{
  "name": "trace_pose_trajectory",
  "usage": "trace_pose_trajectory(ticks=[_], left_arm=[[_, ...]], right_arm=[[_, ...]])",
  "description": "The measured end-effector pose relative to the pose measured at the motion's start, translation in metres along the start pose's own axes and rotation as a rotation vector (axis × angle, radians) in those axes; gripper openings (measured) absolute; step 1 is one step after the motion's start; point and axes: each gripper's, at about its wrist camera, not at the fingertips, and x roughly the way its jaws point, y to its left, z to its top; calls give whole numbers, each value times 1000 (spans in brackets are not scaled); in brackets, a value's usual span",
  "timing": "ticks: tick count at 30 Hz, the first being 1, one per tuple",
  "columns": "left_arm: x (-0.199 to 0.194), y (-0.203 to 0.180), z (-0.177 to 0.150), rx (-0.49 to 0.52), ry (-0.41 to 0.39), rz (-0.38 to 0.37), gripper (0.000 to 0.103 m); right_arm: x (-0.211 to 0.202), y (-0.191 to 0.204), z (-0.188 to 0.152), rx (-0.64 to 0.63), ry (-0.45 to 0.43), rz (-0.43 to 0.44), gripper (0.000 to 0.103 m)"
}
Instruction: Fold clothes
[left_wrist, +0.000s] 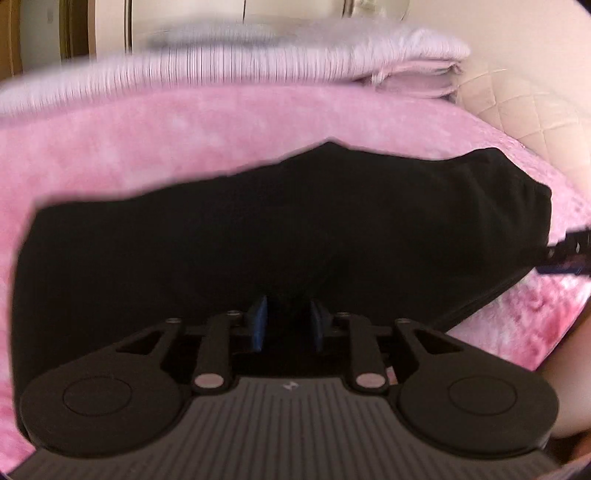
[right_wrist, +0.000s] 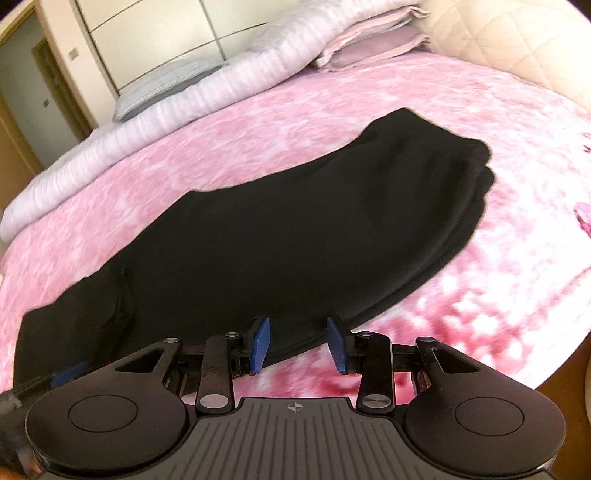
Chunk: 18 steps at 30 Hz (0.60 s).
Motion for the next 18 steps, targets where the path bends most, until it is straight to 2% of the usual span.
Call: trace_pose_trajectory(ticks=[2, 5, 12, 18], left_arm=[[-11, 4, 4, -3, 40, -22, 27], [-36, 24, 5, -69, 60, -22, 28], [-77, 59, -4, -116, 138, 168, 29], [-112, 65, -11, -109, 117, 219, 30]], right_arm=[[-3, -6, 1, 3, -6, -4, 38], [-3, -5, -2, 6, 9, -13, 38], [-14, 29, -20, -41, 27, 83, 38], [-42, 59, -38, -123, 5, 130, 38]])
